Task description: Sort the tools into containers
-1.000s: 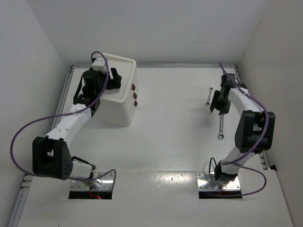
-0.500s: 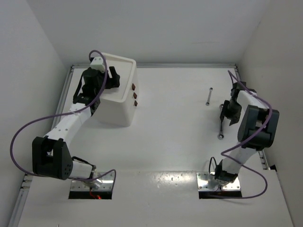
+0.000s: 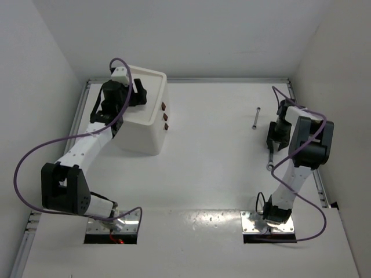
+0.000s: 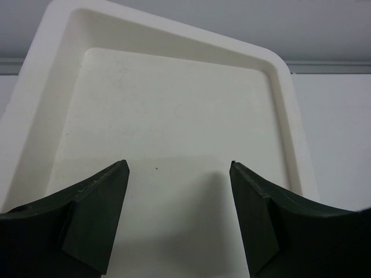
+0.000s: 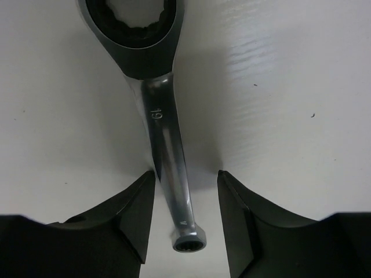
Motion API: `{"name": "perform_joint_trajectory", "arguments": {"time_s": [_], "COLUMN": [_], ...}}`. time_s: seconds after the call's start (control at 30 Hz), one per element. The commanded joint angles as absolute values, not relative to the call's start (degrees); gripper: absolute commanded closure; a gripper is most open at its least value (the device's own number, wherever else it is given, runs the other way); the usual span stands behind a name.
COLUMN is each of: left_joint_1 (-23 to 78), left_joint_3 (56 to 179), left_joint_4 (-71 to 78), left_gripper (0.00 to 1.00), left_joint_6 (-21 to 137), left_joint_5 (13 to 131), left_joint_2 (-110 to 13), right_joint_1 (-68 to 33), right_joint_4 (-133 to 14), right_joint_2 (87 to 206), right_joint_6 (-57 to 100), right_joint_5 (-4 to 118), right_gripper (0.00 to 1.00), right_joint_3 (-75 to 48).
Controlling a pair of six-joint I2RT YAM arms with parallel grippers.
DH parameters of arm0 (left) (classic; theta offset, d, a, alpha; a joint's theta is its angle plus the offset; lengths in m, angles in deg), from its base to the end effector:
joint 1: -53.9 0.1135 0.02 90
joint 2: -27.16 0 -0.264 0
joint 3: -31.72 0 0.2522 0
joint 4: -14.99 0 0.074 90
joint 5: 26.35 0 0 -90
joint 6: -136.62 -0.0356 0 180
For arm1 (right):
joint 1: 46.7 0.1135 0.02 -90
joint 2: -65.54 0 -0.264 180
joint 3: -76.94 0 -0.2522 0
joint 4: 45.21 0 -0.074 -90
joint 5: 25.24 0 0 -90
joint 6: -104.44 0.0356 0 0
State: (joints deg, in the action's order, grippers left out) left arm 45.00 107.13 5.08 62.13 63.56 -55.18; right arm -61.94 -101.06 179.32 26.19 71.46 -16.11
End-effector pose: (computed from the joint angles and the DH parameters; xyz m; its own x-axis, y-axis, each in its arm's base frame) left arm 0.3360 -0.0526 0.3130 -0.3168 -0.2211 -0.9224 0.0711 0.9642 -0.2555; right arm 0.3515 -0.1001 0.1328 -0.8808 0.4496 -0.1483 0.4645 0.8812 -0.0873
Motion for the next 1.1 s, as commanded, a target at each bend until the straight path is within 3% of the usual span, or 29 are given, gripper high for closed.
{"name": "perform_joint_trajectory", "arguments": {"time_s": [0.0, 0.17, 0.27, 0.53, 0.8, 0.93, 1.07], "left_joint_1": [46.2, 46.7, 46.7, 47.2, 47.2, 48.4, 50.3], "left_joint_3": [101.6, 101.6, 101.6, 101.6, 102.1, 104.4, 107.3], "left_joint_4": [-20.2, -20.7, -20.7, -20.7, -20.7, -20.7, -21.5], "left_gripper": [0.22, 0.22, 0.22, 0.22, 0.16, 0.16, 0.09], "left_joint_6": [64.6, 64.6, 64.6, 64.6, 65.8, 65.8, 65.8], "left_joint_5": [62.7, 62.2, 62.2, 62.2, 61.0, 61.0, 61.0], "left_joint_2": [-62.3, -62.3, -62.3, -61.0, -60.4, -59.2, -59.2], "right_joint_1": [-61.7, -61.7, -61.7, -59.3, -51.9, -46.3, -41.9], "right_joint_4": [-100.1, -100.1, -99.6, -103.5, -102.0, -98.9, -95.9], "right_joint_2": [181.5, 183.4, 183.4, 175.5, 167.1, 166.4, 168.1], "right_joint_6": [25.4, 25.4, 24.9, 29.0, 42.9, 47.7, 51.3], "right_joint_5": [72.8, 72.2, 71.2, 56.6, 36.6, 31.2, 28.3], "right_gripper": [0.52, 0.62, 1.0, 1.0, 1.0, 1.0, 1.0], "right_joint_3": [-13.6, -13.6, -15.4, -17.5, -9.0, -1.1, 5.7]}}
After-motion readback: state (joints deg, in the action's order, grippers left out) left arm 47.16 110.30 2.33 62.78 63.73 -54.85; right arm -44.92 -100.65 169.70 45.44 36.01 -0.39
